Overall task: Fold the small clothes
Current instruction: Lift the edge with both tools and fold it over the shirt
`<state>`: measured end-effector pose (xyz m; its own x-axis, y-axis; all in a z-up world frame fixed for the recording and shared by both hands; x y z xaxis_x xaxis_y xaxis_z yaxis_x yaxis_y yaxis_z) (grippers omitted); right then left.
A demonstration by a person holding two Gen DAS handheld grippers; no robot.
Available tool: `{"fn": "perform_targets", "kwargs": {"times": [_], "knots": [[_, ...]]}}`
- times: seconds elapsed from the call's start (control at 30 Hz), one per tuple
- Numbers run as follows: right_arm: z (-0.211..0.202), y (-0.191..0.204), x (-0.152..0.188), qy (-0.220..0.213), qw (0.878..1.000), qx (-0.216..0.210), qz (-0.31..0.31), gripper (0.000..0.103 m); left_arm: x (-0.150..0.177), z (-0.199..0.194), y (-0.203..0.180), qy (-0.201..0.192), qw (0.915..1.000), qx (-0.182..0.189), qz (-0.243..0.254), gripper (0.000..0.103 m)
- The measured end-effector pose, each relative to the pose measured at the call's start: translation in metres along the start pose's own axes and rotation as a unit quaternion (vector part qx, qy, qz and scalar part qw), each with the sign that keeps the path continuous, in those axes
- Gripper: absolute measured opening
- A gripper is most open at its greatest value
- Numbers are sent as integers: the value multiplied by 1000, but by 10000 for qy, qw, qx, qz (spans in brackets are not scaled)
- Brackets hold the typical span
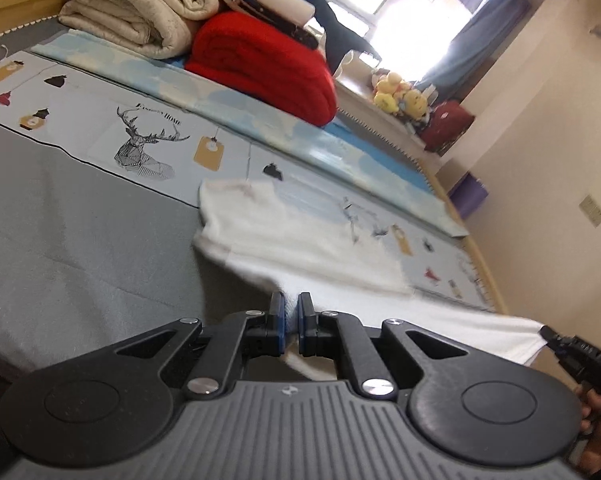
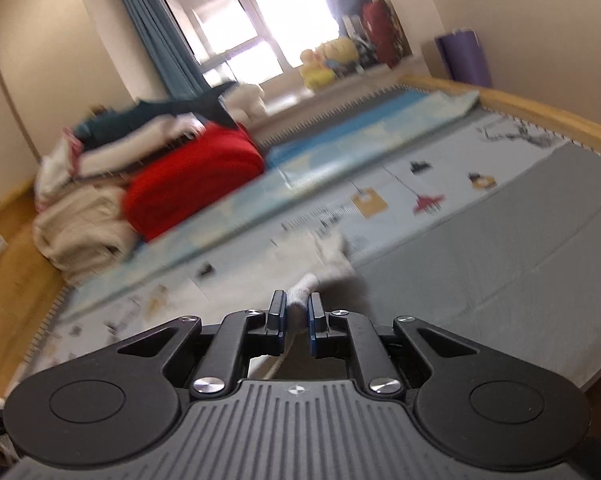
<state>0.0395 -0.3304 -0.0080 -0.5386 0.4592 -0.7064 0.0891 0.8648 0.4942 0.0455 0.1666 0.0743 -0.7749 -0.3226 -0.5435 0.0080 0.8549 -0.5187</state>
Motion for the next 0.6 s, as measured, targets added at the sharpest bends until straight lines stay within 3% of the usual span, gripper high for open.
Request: {"fn": "perform_targets", "kwargs": {"times": [0.1, 0.23, 0.3, 0.5, 0.6], "knots": [[-17, -2, -6, -81, 9999, -64, -58, 11, -2, -3, -1, 122, 9999, -8, -83, 6], [7, -9, -10, 176, 9998, 67, -68, 10, -17, 32, 5, 409, 9988, -266, 4, 6], [30, -7, -15, 300, 9995, 90, -89, 10, -33, 62, 8, 558, 9979, -325, 77, 6], [128, -3, -41, 713, 9955, 443, -440, 10, -85, 165, 40, 1230, 9876, -969, 71, 6], [179, -5, -54, 985, 9923, 591, -466, 10, -106, 201, 52, 1285, 9843, -1201, 164, 6]]}}
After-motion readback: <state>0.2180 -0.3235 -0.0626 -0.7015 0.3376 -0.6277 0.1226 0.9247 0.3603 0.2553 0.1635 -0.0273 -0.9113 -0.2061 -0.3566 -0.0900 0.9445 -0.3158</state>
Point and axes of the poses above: each gripper's, at about its wrist camera, not at the fingertips, and z roughly the way its jaws point, y to its left, x to its underside, the point moved 9 cm from there along z, roughly the way its jaws point, and after that the axes turned 7 degrees about y, right-handed, at the moved point
